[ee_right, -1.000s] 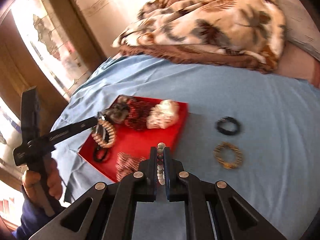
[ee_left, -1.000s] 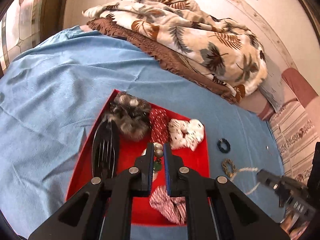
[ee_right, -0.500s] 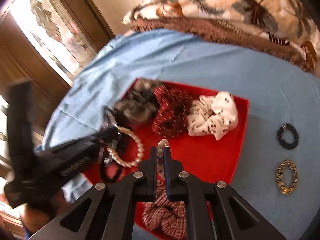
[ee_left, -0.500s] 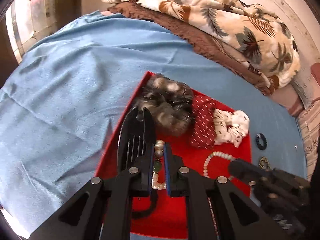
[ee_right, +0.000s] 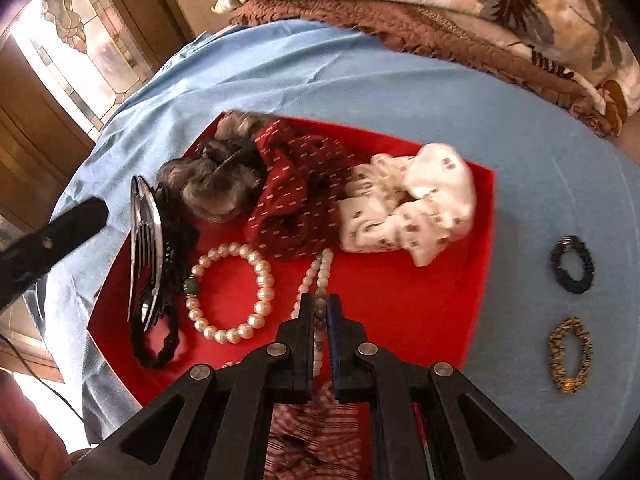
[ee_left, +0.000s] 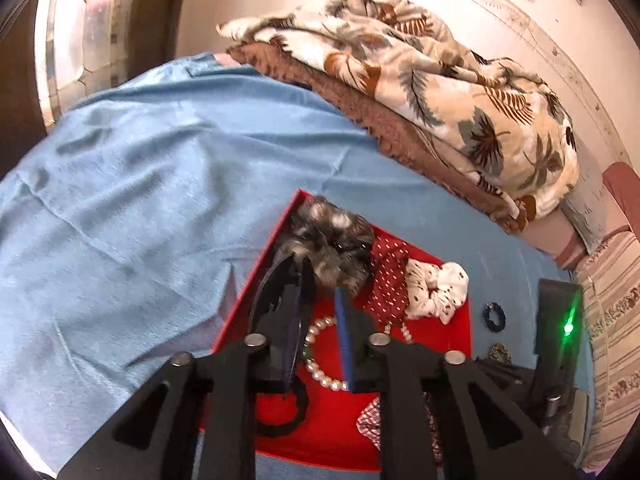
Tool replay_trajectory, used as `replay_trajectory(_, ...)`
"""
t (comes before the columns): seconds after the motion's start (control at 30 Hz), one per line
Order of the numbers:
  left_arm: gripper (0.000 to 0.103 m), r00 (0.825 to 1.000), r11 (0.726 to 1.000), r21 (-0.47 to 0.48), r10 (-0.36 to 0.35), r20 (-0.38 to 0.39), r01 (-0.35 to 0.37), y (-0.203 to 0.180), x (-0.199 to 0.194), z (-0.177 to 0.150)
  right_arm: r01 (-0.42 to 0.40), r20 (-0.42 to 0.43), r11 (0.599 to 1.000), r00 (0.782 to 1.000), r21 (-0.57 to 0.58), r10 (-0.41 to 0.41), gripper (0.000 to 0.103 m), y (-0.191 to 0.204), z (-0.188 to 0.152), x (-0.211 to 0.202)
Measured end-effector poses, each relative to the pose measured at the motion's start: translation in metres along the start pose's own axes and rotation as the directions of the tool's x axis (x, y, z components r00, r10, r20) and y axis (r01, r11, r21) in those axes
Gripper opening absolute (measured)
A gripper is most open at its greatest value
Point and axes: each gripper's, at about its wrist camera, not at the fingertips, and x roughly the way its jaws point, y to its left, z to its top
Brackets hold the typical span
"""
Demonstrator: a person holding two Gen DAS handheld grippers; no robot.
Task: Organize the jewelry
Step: 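Carry both pearl pieces into the red tray and open both grippers, then move both open grippers to the black hair tie and leopard-print bracelet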
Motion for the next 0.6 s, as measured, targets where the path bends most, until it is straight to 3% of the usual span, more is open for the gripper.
replay_trajectory(0.23,0.028,0.999,1.000,-0.006,0.030,0.021,-0.030,0.005,-0.004,0.000,-0.009,-0.002,1.000,1.000,-0.021,0.009,0.008,0.018,-0.003,0.008)
replay_trajectory(0.27,0.029,0.999,0.999,-0.007,0.034,0.022,-0.034,0.005,-0.003,0.000,-0.002,0.002,1.000,1.000,-0.022,0.002,0.014,0.017,-0.004,0.006)
replay_trajectory(0.37,0.033,0.999,0.999,-0.003,0.041,0.022,-0.041,0.004,-0.003,-0.001,-0.003,0.037,1.000,0.999,-0.002,0.003,0.051,0.007,-0.006,-0.010)
replay_trajectory(0.5,0.035,0.998,0.998,0.018,0.053,0.026,-0.054,-0.001,-0.004,-0.005,-0.005,0.098,1.000,0.995,0.031,0.002,0.054,-0.022,-0.012,-0.046)
replay_trajectory(0.6,0.038,0.998,0.998,0.031,0.060,0.027,-0.061,-0.006,-0.005,-0.010,0.034,0.134,0.997,0.990,0.068,-0.043,0.054,-0.059,-0.026,-0.073)
